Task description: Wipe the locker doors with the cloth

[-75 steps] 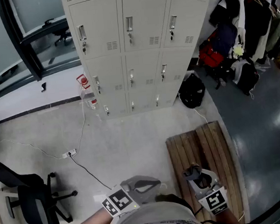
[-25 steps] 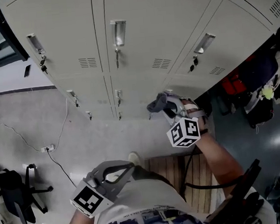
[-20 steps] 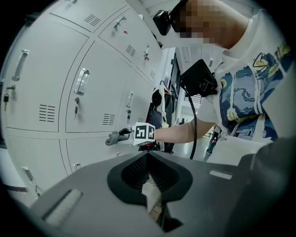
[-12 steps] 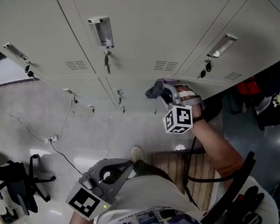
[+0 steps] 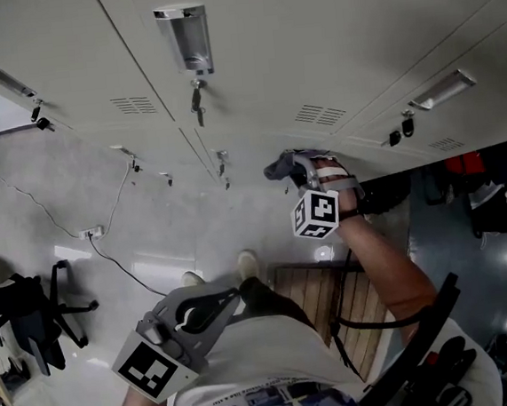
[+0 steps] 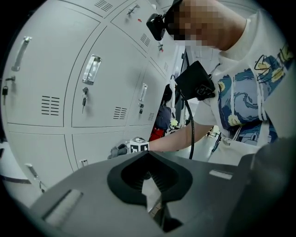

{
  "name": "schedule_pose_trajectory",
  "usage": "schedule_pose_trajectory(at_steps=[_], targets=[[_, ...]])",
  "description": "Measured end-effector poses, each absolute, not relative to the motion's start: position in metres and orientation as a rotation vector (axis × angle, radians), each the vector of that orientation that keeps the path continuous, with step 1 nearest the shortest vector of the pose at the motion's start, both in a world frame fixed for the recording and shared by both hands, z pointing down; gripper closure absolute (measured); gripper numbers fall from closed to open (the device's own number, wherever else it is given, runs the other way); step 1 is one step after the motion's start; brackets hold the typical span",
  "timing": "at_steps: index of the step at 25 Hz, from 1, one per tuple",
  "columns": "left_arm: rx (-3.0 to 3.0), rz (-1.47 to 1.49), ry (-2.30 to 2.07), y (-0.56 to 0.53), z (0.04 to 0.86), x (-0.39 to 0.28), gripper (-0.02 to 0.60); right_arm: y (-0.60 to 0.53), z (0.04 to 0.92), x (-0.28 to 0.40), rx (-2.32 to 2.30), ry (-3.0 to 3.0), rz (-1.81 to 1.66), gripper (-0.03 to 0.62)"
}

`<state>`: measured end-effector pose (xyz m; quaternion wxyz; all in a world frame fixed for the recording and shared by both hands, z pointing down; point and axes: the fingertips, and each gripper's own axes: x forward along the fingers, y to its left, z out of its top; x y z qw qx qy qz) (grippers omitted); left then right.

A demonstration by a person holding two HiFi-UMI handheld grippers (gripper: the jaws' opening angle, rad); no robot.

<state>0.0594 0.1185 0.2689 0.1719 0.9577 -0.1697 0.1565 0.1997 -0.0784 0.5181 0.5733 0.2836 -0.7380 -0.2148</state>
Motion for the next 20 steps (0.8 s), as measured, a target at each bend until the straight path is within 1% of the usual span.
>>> schedule_pose_trajectory(at_steps=[20], targets=[[2.624, 0.507, -0.442, 0.092, 0.307, 0.057, 0.578, -0.079, 0.717, 0.193, 0.523, -1.66, -0.313, 0.484]])
